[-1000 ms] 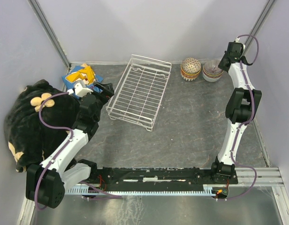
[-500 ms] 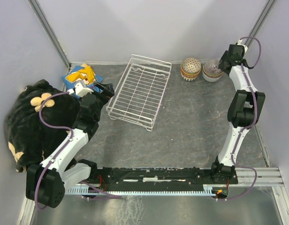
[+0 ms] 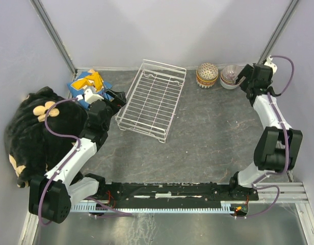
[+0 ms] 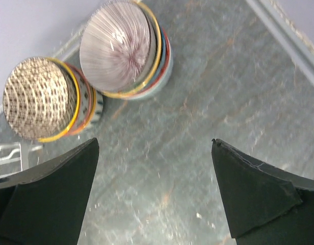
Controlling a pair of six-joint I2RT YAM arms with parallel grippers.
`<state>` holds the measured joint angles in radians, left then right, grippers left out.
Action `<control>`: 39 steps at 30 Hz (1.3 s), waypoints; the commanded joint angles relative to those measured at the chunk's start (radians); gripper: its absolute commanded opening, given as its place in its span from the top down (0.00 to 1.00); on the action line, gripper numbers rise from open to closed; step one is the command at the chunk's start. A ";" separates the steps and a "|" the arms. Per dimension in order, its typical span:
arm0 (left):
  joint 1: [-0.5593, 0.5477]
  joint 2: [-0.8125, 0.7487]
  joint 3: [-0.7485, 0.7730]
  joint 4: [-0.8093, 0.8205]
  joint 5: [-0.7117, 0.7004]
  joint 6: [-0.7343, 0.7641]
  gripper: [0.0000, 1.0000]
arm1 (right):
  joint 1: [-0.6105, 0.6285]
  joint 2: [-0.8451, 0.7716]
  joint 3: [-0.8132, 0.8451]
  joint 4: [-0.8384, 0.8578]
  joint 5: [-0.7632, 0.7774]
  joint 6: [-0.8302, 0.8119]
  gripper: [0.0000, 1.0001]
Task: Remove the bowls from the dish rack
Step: Reset both arms
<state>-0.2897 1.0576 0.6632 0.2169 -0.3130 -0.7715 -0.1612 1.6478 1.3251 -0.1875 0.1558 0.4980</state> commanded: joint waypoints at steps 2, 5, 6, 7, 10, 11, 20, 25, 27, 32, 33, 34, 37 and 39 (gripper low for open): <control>-0.003 -0.032 0.040 0.012 0.020 0.031 0.01 | 0.038 -0.226 -0.205 0.112 -0.006 0.047 0.01; -0.002 -0.060 0.036 0.008 0.031 0.026 0.01 | 0.059 -0.333 -0.308 0.106 0.017 0.075 0.01; -0.003 -0.068 0.034 0.008 0.039 0.025 0.01 | 0.065 -0.365 -0.336 0.105 0.017 0.080 0.01; -0.003 -0.073 0.035 0.007 0.050 0.027 0.01 | 0.075 -0.398 -0.366 0.105 0.014 0.084 0.01; -0.004 -0.085 0.045 -0.017 0.073 0.035 0.01 | 0.098 -0.484 -0.459 0.121 0.017 0.081 0.01; -0.003 -0.088 0.045 -0.020 0.073 0.034 0.01 | 0.103 -0.510 -0.485 0.121 0.020 0.089 0.01; -0.006 -0.088 0.052 -0.017 0.074 0.029 0.01 | 0.123 -0.746 -0.811 0.423 -0.027 0.223 0.01; -0.005 -0.103 0.005 0.030 0.078 0.013 0.01 | 0.134 -0.705 -0.772 0.402 -0.055 0.198 0.01; -0.006 -0.102 0.002 0.026 0.077 0.024 0.01 | 0.147 -0.694 -0.777 0.420 -0.056 0.198 0.01; -0.005 -0.110 -0.012 0.025 0.080 0.026 0.01 | 0.169 -0.679 -0.779 0.441 -0.060 0.198 0.01; -0.005 -0.112 -0.014 0.025 0.079 0.026 0.01 | 0.171 -0.678 -0.779 0.442 -0.064 0.198 0.01; -0.005 -0.114 -0.014 0.025 0.078 0.027 0.01 | 0.174 -0.678 -0.778 0.442 -0.063 0.198 0.01; -0.005 -0.118 -0.016 0.025 0.075 0.029 0.01 | 0.179 -0.676 -0.779 0.444 -0.060 0.197 0.01; -0.005 -0.120 -0.017 0.025 0.071 0.031 0.01 | 0.180 -0.678 -0.778 0.439 -0.057 0.195 0.01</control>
<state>-0.2901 0.9634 0.6476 0.1902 -0.2333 -0.7715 0.0124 0.9710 0.5121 0.1978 0.1040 0.6918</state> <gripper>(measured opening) 0.991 0.991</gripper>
